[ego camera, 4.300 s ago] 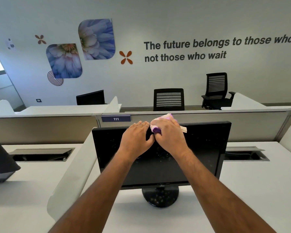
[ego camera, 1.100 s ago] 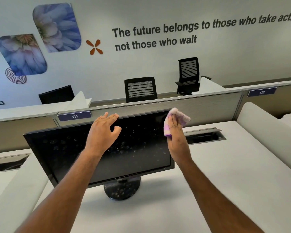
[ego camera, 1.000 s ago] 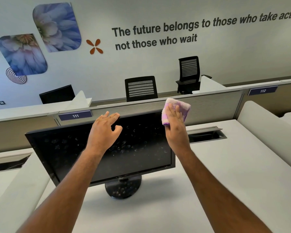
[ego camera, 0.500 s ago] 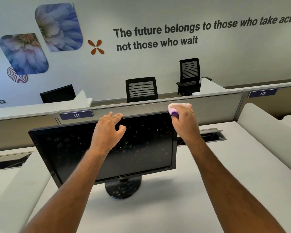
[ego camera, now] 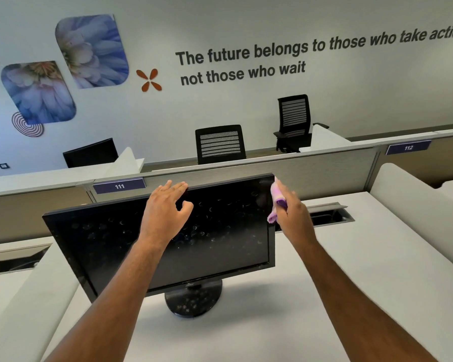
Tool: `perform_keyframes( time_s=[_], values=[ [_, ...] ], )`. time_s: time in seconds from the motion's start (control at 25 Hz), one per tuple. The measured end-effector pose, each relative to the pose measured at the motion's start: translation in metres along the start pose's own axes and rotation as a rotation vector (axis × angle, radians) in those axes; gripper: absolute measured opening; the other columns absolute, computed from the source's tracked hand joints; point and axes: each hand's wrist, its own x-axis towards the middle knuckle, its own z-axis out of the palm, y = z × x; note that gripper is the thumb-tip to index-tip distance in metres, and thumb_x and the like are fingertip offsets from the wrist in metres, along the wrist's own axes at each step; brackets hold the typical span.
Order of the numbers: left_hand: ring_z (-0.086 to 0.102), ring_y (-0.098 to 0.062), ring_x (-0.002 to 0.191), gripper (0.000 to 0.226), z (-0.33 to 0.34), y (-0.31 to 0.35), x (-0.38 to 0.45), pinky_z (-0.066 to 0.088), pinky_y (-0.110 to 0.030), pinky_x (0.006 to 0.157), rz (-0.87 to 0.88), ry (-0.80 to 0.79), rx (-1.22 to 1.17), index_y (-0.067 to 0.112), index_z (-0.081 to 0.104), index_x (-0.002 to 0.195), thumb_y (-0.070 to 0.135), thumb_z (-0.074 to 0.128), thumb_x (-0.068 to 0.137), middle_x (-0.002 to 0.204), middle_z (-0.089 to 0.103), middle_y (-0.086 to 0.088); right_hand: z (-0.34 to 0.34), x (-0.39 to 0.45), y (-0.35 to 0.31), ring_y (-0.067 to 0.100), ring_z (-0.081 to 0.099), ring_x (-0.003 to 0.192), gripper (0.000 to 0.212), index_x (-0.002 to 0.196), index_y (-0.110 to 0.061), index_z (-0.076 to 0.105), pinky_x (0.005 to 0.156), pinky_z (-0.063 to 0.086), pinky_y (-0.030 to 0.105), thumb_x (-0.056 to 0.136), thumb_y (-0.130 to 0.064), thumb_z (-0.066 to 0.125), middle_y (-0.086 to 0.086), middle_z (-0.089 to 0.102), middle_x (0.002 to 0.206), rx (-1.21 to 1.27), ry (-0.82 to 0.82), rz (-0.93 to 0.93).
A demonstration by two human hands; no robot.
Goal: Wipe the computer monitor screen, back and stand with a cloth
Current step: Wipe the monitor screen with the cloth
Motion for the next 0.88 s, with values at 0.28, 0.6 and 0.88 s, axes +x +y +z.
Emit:
perform_keyframes(
  time_s=[0.28, 0.6, 0.88],
  values=[
    [0.044, -0.022, 0.149, 0.049, 0.005, 0.000, -0.001, 0.022, -0.036, 0.127, 0.013, 0.017, 0.006, 0.015, 0.061, 0.145, 0.022, 0.064, 0.097, 0.147, 0.062, -0.002, 0.024, -0.038, 0.012, 0.008, 0.067, 0.070, 0.072, 0.164, -0.027, 0.019, 0.068, 0.053, 0.010, 0.103, -0.018, 0.057, 0.014, 0.072, 0.110, 0.047, 0.030, 0.015],
    [0.044, -0.021, 0.149, 0.051, 0.005, -0.002, -0.001, 0.019, -0.032, 0.127, 0.035, 0.017, 0.012, 0.014, 0.060, 0.146, 0.021, 0.064, 0.096, 0.148, 0.061, -0.003, 0.049, -0.033, 0.008, 0.019, 0.033, 0.151, 0.064, 0.156, -0.010, 0.040, 0.116, 0.037, 0.031, 0.097, -0.014, 0.066, 0.004, 0.040, 0.161, -0.192, 0.093, -0.325],
    [0.044, -0.020, 0.149, 0.051, 0.006, -0.004, 0.002, 0.016, -0.029, 0.126, 0.040, 0.018, 0.007, 0.014, 0.060, 0.146, 0.021, 0.065, 0.096, 0.148, 0.061, -0.002, 0.053, -0.046, 0.027, 0.022, 0.040, 0.143, 0.071, 0.151, -0.005, 0.046, 0.117, 0.041, 0.041, 0.087, 0.000, 0.077, 0.009, 0.049, 0.154, -0.179, 0.053, -0.377]
  ],
)
